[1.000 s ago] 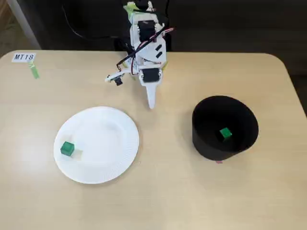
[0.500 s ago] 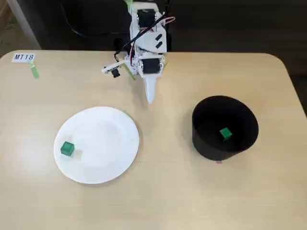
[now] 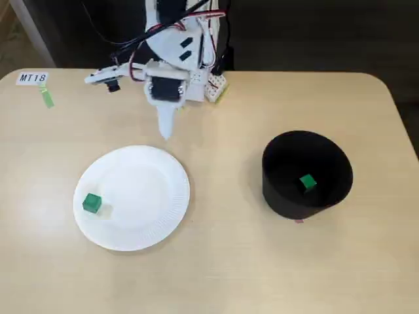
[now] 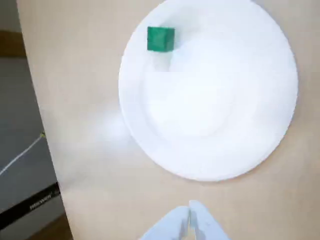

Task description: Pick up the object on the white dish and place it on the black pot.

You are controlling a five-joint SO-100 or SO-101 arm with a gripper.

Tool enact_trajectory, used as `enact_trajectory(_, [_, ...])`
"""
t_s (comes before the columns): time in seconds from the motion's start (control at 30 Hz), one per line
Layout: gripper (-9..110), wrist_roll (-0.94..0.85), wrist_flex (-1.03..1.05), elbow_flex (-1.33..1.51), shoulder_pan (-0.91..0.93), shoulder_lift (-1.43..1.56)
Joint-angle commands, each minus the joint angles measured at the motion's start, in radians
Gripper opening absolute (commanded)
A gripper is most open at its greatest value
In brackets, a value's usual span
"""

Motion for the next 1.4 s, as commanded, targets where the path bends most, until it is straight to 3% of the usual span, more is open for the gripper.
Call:
enact_trajectory(0.0, [0, -0.031, 0.064, -0.132, 0.086, -0.081])
enact_trajectory(0.37, [0, -0.17, 0.459, -0.781, 0.219, -0.698])
enact_trajectory(0.8, [0, -0.23, 0.175, -0.73, 0.311, -0.698])
enact_trajectory(0.97, [0, -0.161, -0.164, -0.344, 0.287, -0.482])
enact_trajectory(1.27, [0, -0.138, -0.238, -0.293, 0.23, -0.557])
enact_trajectory(1.37, [9, -0.152, -0.239, -0.302, 0.227, -0.581])
